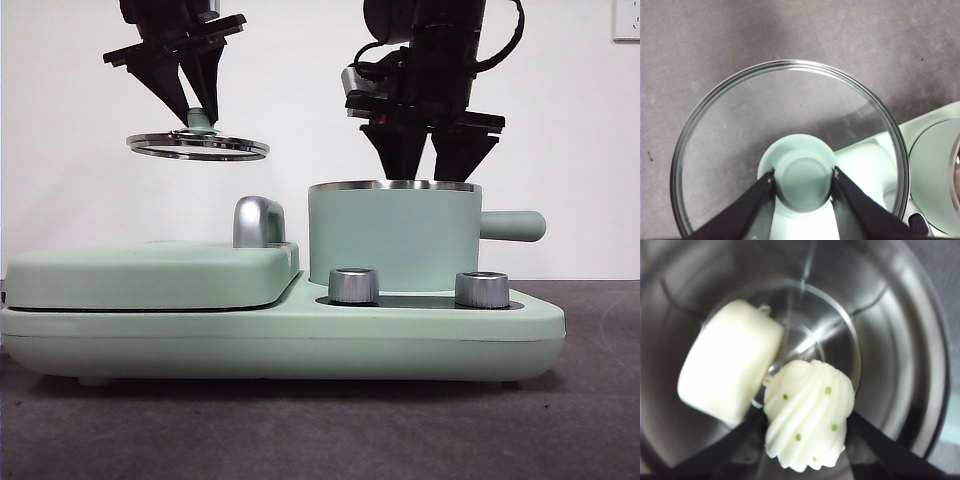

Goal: Put the buns in a small steamer

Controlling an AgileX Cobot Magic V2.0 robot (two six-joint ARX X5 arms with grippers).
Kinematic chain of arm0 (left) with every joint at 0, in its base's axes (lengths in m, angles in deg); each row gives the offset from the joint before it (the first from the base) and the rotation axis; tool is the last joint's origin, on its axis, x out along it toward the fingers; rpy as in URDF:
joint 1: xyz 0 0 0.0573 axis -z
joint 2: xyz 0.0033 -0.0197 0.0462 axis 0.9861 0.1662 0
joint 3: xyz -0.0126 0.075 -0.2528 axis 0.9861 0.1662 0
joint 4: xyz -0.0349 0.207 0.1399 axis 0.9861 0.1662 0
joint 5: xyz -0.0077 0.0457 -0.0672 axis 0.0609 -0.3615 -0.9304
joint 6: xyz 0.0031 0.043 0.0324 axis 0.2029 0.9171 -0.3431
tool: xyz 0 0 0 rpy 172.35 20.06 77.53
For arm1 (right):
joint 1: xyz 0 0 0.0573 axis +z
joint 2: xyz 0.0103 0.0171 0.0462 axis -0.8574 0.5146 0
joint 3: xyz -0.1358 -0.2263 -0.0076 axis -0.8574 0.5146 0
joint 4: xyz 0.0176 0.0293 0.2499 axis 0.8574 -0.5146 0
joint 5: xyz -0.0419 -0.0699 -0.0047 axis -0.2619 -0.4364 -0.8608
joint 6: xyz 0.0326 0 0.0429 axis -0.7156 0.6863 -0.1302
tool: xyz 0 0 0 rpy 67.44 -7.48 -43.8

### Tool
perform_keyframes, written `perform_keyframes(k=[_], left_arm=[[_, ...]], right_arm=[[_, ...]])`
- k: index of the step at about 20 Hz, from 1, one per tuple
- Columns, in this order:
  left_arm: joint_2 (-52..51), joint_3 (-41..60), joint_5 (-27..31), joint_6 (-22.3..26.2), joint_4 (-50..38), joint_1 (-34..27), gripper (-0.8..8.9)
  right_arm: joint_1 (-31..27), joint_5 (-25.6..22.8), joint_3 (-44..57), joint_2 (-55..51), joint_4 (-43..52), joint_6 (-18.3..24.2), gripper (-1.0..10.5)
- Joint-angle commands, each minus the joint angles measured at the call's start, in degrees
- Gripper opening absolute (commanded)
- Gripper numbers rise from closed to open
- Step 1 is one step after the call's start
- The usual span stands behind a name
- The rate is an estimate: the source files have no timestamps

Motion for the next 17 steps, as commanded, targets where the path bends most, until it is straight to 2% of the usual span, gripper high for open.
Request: perform_keyframes(k=[1, 7, 11, 17], left_arm=[[-0.72, -2.34, -0.09, -0.17, -0.9, 0.22, 1.13], [-0.72, -2.34, -0.07, -0.2, -0.94, 0.22, 1.13], [-0.72, -2.34, -0.09, -0.2, -0.98, 0.22, 1.13], [-0.72, -2.32, -0.07, -1.44, -0.9, 0.35, 1.13]], right_arm=[[-0.07, -0.11, -1.29, 1.09, 0.33, 0.39, 3.3], [-0.07, -0.02, -1.66, 1.03, 0.26, 0.39, 3.6], [-0.04, 0.11, -5.68, -0.33, -3.45, 0.44, 3.6], [-0.04, 0.33, -7.19, -9.27, -10.86, 0.46, 3.6]])
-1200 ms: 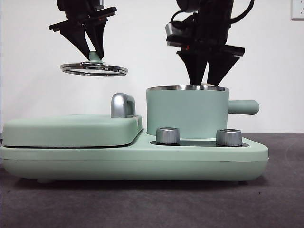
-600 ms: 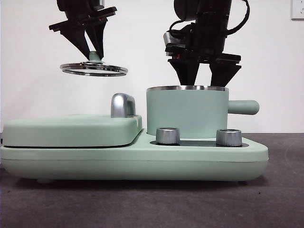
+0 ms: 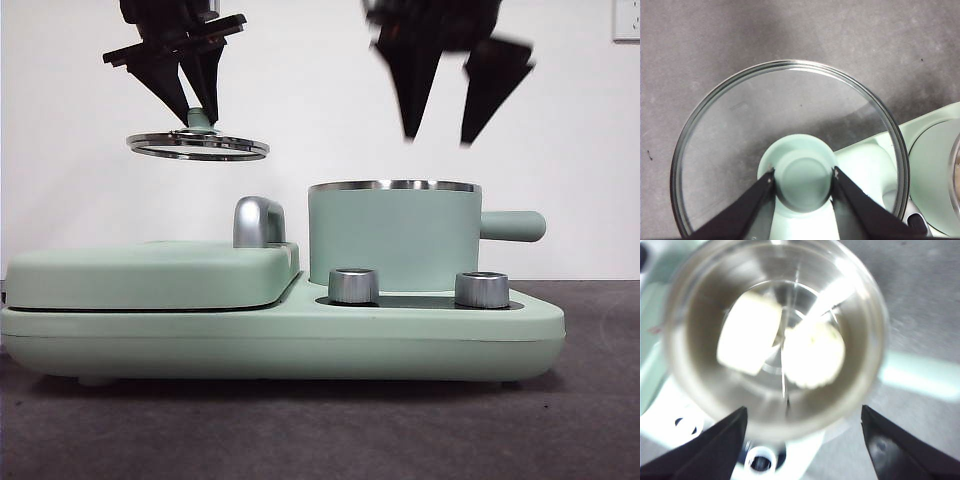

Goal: Put the buns in a small steamer

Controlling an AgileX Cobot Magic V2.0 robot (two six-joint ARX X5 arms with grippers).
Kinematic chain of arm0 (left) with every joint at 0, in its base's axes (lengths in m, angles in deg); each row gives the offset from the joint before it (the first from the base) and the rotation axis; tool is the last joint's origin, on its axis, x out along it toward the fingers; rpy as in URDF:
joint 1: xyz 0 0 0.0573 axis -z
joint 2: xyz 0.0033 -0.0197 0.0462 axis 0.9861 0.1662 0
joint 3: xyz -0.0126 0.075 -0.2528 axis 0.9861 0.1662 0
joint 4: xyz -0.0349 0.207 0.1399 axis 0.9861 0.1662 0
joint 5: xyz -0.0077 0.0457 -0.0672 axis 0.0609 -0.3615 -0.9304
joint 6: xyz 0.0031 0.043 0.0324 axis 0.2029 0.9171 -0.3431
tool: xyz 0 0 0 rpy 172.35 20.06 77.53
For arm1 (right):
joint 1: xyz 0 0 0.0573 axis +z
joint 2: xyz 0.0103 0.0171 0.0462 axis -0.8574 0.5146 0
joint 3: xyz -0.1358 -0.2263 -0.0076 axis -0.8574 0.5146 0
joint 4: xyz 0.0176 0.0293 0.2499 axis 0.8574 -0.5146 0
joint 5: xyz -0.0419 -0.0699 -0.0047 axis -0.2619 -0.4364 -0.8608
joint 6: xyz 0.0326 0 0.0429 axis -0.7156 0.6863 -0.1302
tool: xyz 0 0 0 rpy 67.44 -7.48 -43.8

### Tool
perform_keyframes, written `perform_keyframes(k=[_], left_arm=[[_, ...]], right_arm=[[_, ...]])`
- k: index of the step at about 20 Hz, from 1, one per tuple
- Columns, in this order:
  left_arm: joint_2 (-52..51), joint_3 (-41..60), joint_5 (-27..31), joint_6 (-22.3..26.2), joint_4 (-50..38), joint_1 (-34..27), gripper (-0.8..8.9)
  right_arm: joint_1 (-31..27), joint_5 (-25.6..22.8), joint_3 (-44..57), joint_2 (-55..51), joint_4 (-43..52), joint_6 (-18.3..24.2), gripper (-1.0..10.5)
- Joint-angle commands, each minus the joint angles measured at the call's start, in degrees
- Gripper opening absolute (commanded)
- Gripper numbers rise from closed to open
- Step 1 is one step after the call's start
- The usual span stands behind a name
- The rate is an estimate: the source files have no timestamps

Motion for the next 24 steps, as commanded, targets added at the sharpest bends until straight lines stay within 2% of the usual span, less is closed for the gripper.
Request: perform_keyframes(k=[1, 6, 11, 14, 19, 21, 24], left_arm=[[-0.72, -2.32, -0.07, -1.18, -0.85, 0.52, 1.13], [-0.72, -2.34, -0.09, -1.99, -0.48, 2.56, 1.13], [-0.72, -2.32, -0.07, -2.12, 0.09, 6.67, 1.13], [-0.72, -2.32, -0.07, -2.12, 0.04, 9.79, 1.13], [-0.72, -2.32, -0.09, -2.12, 0.13, 14.95, 1.13], [-0.72, -2.32, -0.09, -2.14, 0.37, 16.94, 1.13], [-0.72, -2.32, -0.07, -2.36, 0.42, 19.63, 1.13]], right_arm=[[0.35, 0.11, -1.68, -3.37, -2.45, 0.44, 3.6], [0.52, 0.09, 1.2, -14.1, -6.27, 0.42, 3.6], [1.27, 0.04, 10.88, -30.1, -6.21, 0.37, 3.6], [1.27, 0.39, 19.96, -41.88, -2.8, -0.35, 3.6], [1.27, 4.94, 39.12, -63.23, 6.1, -2.27, 3.6], [1.27, 8.59, 46.1, -71.84, 9.22, -3.45, 3.6], [1.25, 9.42, 53.13, -82.51, 10.91, -4.7, 3.6]])
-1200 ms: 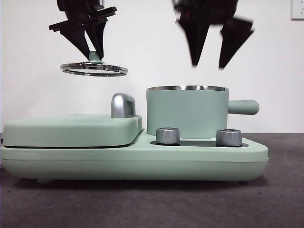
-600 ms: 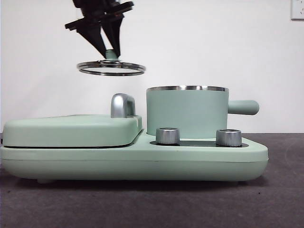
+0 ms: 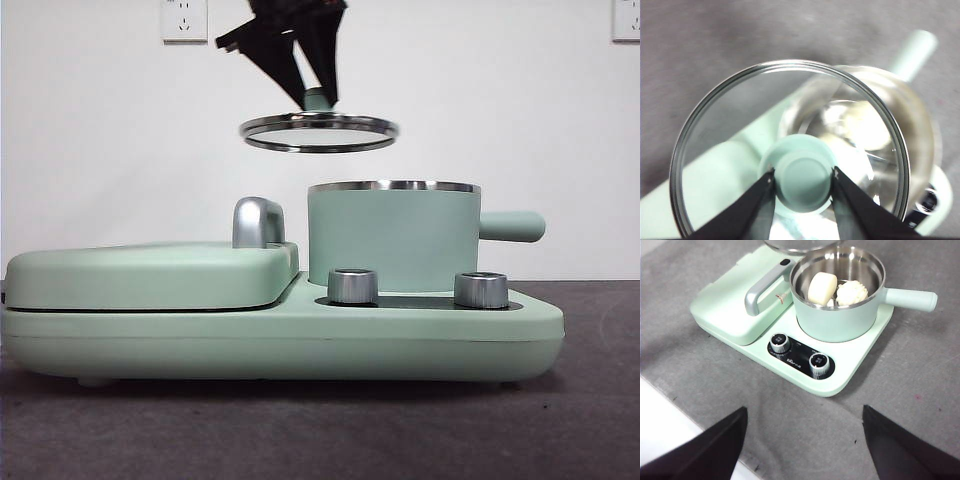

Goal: Put the buns in a small steamer

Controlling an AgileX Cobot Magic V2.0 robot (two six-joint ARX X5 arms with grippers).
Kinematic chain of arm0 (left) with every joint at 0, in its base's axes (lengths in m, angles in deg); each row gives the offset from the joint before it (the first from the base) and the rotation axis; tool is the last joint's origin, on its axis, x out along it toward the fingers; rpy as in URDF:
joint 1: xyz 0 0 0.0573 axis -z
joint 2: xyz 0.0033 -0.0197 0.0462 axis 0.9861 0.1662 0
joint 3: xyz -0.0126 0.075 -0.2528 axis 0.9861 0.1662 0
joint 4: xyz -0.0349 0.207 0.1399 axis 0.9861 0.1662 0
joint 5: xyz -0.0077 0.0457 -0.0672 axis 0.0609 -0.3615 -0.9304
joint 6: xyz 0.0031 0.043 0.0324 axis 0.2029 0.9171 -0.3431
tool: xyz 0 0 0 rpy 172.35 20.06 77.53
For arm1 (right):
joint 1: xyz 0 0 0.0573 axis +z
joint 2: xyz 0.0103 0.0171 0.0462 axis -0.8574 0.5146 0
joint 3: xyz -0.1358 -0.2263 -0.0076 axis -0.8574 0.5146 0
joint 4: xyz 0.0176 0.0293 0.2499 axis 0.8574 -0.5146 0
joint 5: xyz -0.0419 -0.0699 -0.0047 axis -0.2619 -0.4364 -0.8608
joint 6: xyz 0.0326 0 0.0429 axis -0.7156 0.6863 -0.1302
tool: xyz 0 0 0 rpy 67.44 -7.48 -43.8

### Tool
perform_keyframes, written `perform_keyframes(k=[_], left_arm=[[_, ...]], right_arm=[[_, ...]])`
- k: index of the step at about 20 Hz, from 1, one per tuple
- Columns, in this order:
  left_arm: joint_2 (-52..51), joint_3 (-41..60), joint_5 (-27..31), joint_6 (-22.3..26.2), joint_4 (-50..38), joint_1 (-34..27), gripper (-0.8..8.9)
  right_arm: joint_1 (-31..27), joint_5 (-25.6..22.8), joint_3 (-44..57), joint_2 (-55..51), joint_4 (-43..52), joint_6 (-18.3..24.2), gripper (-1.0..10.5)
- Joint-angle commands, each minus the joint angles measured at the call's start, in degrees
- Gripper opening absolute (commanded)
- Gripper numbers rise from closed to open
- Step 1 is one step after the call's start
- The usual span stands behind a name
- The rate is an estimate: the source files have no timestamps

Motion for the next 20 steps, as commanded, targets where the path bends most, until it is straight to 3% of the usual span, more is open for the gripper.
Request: perform_keyframes(k=[1, 5, 12, 16, 20], left_arm=[[-0.72, -2.32, -0.11, -0.92, -0.81, 2.08, 1.13], [-0.72, -2.25, -0.11, -1.03, -1.14, 5.38, 1.13], [-0.63, -1.2, -0.09, -1.03, -3.02, 9.2, 1.13], [-0.63, -1.2, -0.09, -1.03, -4.11, 9.18, 1.13], [-0.61, -1.2, -0.09, -1.73, -4.26, 9.11, 1.12]], right_arm=[[0.42, 0.74, 2.91, -6.05, 0.63, -1.95, 3.6], [0.37, 1.22, 5.88, -12.72, -0.15, -2.56, 3.6], [0.35, 1.22, 5.88, -13.6, -0.02, -2.58, 3.7], [0.35, 1.14, 5.88, -13.6, -0.04, -2.56, 4.8], [0.35, 1.11, 5.88, -13.6, -0.02, -2.58, 4.9]])
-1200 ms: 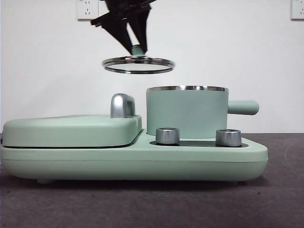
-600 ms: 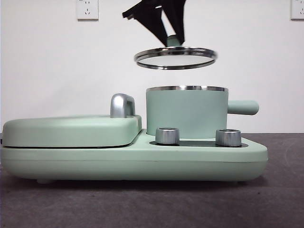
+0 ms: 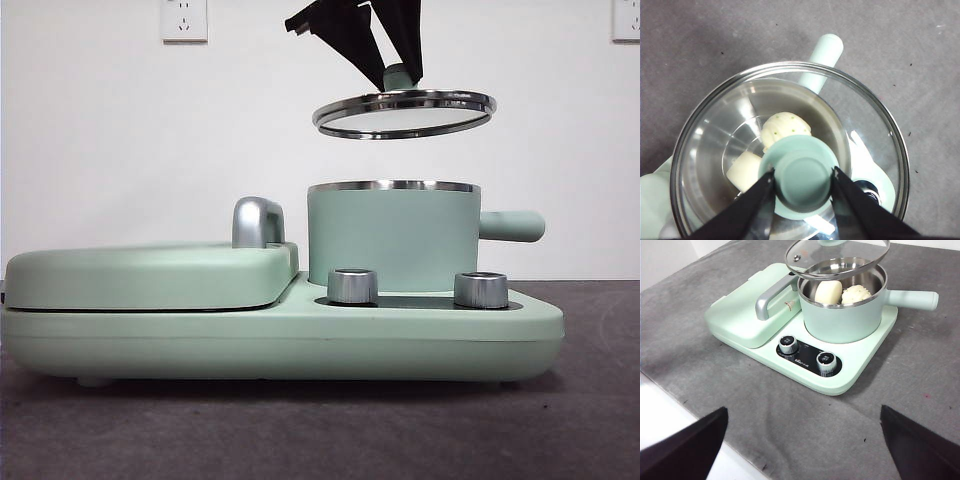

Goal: Put the buns in a small steamer

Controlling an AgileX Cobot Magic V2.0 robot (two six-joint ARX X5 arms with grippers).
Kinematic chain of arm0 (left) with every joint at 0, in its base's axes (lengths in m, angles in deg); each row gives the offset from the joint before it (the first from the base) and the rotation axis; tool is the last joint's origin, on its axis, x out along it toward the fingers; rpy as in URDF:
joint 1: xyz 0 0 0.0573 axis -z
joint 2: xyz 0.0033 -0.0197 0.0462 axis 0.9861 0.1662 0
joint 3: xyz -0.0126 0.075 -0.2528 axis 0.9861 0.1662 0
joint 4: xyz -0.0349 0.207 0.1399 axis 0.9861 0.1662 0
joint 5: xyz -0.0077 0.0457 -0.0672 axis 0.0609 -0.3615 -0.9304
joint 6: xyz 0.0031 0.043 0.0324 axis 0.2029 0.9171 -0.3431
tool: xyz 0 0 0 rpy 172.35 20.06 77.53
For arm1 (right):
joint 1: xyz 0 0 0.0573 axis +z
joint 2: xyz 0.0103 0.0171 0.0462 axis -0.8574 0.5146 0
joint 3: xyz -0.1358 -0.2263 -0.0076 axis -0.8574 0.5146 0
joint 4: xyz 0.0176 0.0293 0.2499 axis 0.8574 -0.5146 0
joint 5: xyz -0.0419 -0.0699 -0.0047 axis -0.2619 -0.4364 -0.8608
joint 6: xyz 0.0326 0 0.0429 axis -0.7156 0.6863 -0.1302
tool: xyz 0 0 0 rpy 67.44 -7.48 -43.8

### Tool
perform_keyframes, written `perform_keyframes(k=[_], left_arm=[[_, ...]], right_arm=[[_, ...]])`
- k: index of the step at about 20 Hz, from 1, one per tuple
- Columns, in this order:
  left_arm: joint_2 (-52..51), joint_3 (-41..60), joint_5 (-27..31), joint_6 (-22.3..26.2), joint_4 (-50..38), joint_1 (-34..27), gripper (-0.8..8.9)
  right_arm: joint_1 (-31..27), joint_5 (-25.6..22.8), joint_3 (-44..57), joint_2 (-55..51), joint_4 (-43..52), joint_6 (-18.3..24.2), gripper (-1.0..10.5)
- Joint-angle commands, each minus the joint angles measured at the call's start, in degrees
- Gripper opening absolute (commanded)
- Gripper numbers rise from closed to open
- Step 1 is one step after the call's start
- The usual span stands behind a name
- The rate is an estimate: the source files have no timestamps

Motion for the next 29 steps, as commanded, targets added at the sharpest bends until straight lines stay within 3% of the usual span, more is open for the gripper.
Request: perform_keyframes(k=[1, 5, 13, 16, 19, 22, 29], left_arm=[[-0.59, -1.62, -0.09, -0.9, -1.31, 0.37, 1.06], [0.24, -1.62, -0.09, -1.29, -1.51, 0.28, 0.16], [4.79, -1.62, 0.63, -1.51, -1.18, -0.13, 0.15], [6.19, -1.62, 4.48, -1.49, -1.22, -0.17, 0.15], [7.04, -1.62, 4.39, -1.49, -1.27, -0.46, 0.14], [7.69, -1.62, -0.11, -1.49, -1.46, -0.44, 0.14], [7.78, -1.62, -0.35, -1.42, -2.03, -1.25, 0.14]], right_arm=[[0.35, 0.0, -0.44, 0.0, 0.57, -0.63, 4.9], [0.35, 0.0, -0.44, 0.0, 0.57, -1.07, 4.9], [0.35, -0.04, -0.44, 0.0, 0.57, -1.88, 4.9], [0.35, -0.07, -0.44, 0.0, 0.57, -2.01, 4.9], [0.35, -0.24, -0.44, 0.0, 0.59, -2.08, 4.9], [0.35, -0.52, -0.44, 0.0, 0.59, -2.08, 4.9], [0.35, -1.57, -0.44, 0.0, 0.61, -2.08, 4.9]])
